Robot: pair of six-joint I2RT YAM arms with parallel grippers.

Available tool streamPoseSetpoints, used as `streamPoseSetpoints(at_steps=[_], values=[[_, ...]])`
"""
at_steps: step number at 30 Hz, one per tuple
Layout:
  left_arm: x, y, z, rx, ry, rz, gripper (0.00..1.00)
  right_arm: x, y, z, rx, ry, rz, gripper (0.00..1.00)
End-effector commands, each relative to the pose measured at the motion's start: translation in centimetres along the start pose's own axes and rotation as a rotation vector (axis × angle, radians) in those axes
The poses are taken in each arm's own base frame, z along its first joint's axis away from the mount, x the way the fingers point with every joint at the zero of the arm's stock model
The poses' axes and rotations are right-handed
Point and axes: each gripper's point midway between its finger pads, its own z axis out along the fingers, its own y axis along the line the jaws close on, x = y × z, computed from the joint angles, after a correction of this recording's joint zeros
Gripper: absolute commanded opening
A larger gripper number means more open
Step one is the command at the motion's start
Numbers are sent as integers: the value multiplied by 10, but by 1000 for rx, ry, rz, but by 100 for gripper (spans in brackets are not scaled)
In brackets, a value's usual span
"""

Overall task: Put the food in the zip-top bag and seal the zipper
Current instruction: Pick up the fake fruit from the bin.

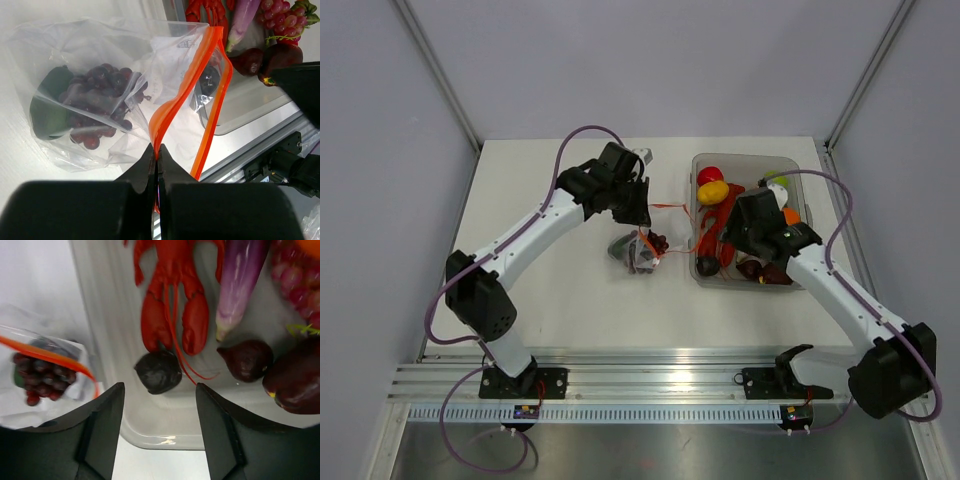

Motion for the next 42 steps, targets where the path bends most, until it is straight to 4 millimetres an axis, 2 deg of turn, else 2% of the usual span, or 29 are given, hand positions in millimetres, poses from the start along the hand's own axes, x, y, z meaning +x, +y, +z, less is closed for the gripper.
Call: streamPoseSetpoints(at_steps=[1, 2, 3, 5, 8, 9, 13, 17, 18, 20, 22, 25, 28, 32, 33, 36, 39, 42], values=[[-11, -8, -16, 40, -59, 11, 0, 42, -9, 26, 26, 153, -9, 67], [-10, -8, -15, 40, -55, 9, 0, 45, -5, 31, 12, 161, 9, 68], [-10, -9, -15, 43, -54, 9, 0, 58, -5, 37, -3, 198, 19, 69], [-9, -9, -16, 44, -53, 8, 0, 64, 4, 48, -44, 213, 52, 76], [-7, -7, -16, 40, -52, 8, 0, 78, 4, 65, -42, 256, 60, 82], [-6, -7, -17, 40, -52, 7, 0, 84, 2, 72, -28, 277, 59, 82], [-4, -5, -17, 33, -47, 8, 0, 90, 4, 86, -33, 287, 72, 82], [-2, -4, -17, 29, -44, 7, 0, 93, 3, 94, -21, 290, 73, 74], [-3, -5, -17, 34, -46, 9, 0, 93, 1, 95, -10, 288, 71, 66], [-3, -5, -17, 34, -45, 8, 0, 89, -4, 95, 13, 267, 68, 58], [-3, -5, -17, 36, -44, 7, 0, 83, -7, 88, 23, 246, 56, 48], [-3, -6, -17, 37, -45, 5, 0, 69, -10, 73, 27, 195, 35, 40], [-4, -6, -15, 40, -44, 2, 0, 51, -14, 54, 41, 143, 20, 39], [-5, -7, -12, 44, -41, 2, 0, 20, -2, 20, -15, 57, 12, 39], [-6, -7, -12, 44, -41, 4, 0, 18, -1, 15, -20, 57, 8, 39], [-8, -7, -12, 39, -42, 8, 0, 0, 16, -7, -98, 21, 22, 38], [-8, -7, -11, 38, -43, 8, 0, -14, 44, -29, -226, -12, 58, 38], [-9, -8, -9, 41, -40, 5, 0, -16, 72, -47, -317, -21, 49, 38]])
